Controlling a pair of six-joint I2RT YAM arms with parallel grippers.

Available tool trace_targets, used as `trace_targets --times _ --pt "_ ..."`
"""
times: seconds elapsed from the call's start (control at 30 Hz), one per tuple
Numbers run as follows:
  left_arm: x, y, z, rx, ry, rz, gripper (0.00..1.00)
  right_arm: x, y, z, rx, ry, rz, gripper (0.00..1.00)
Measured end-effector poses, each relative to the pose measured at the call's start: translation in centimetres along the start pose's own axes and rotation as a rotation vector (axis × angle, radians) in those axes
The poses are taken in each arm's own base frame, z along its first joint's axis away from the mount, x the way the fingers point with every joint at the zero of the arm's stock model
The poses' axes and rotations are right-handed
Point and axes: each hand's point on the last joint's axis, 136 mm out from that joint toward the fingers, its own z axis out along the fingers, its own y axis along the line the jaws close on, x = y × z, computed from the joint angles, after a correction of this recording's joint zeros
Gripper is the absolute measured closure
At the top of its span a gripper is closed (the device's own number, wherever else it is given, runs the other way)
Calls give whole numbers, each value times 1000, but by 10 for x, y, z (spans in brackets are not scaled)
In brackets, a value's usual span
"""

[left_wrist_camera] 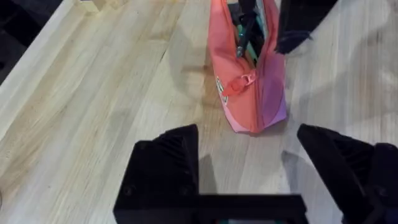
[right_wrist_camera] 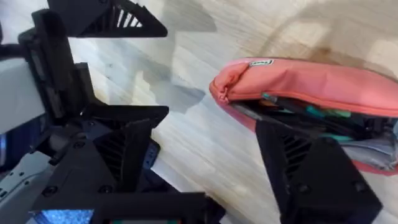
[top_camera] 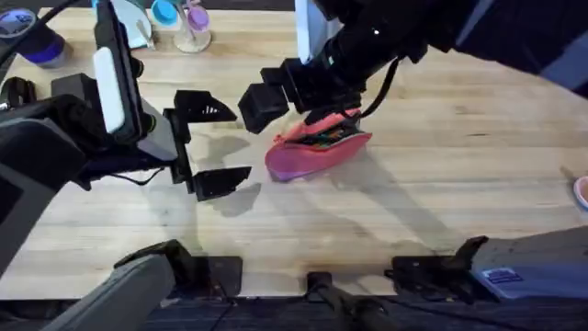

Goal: Unzip the bag, pick up the pens from the table one at a time and place them inside, then zip the bag closed.

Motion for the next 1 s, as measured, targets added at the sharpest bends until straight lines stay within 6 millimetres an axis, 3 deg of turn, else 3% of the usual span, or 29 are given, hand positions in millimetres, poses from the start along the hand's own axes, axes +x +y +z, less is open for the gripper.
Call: trace_targets --times 0.87,1.0 --pt "0 0 0 0 0 0 6 -7 -9 1 68 -39 -61 5" --pt "0 0 0 0 0 0 8 -7 -11 9 76 -24 -63 4"
